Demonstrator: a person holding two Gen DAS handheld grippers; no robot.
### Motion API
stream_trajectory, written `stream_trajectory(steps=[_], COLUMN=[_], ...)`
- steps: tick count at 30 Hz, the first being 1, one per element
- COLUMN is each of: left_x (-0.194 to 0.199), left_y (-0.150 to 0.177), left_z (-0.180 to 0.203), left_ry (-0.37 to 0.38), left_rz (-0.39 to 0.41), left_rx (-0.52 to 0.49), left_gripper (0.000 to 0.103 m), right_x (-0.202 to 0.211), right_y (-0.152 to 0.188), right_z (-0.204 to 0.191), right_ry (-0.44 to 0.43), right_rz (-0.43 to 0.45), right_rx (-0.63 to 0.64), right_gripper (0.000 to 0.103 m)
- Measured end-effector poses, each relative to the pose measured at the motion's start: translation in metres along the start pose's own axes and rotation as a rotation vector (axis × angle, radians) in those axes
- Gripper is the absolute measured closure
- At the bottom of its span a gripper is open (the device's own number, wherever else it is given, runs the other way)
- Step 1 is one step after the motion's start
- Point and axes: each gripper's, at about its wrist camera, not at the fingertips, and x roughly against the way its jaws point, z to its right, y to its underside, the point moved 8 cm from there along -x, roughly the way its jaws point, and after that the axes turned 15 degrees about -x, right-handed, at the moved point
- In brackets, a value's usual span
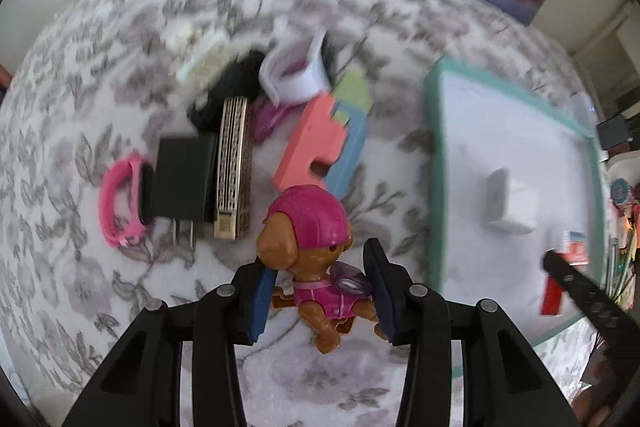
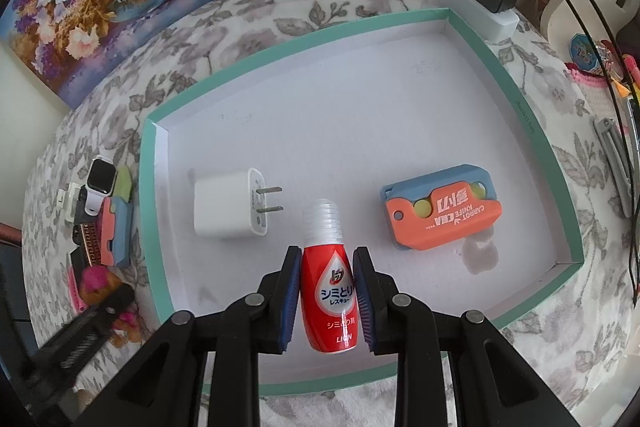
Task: Organize rigid objects
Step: 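Carry the red bottle and dog figure over the tray with both grippers, then lower the bottle and dog figure into the tray and open both grippers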
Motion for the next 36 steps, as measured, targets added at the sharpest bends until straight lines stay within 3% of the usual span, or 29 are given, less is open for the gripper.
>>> stream_trajectory(steps=[5,8,18,30,34,36], left_x=[0.038,0.048,0.036,0.017,0.017,0.018], left_y=[-0.016,-0.016,-0.003,0.008,0.005,0.004], left_z=[0.027,0.048,0.096,0.114,0.110,0.107], left_ry=[0.056,0.080,0.135,0.142,0.152,0.153], left_rz=[0.110,0.132,0.066,-0.003,-0.006,-0.004], left_rx=[-0.046,-0.100,-0.221,-0.263,-0.241,-0.232], left_gripper=[0.058,0.058,0.058,0.057,0.040,0.040], right_x=[0.007,0.010,0.008,0.005,0.006,0.008], right_y=[-0.004,-0.006,-0.013,-0.012,-0.012,-0.013], right_z=[0.001,0.006,0.034,0.033,0.032,0.030], right_ry=[-0.008,-0.011,0.002,0.006,0.006,0.007], right_rz=[0.018,0.027,0.035,0.027,0.022,0.029], right_rx=[-0.005,-0.019,-0.098,-0.082,-0.074,-0.067], right_gripper=[0.075,0.075,0.075,0.075,0.074,0.074])
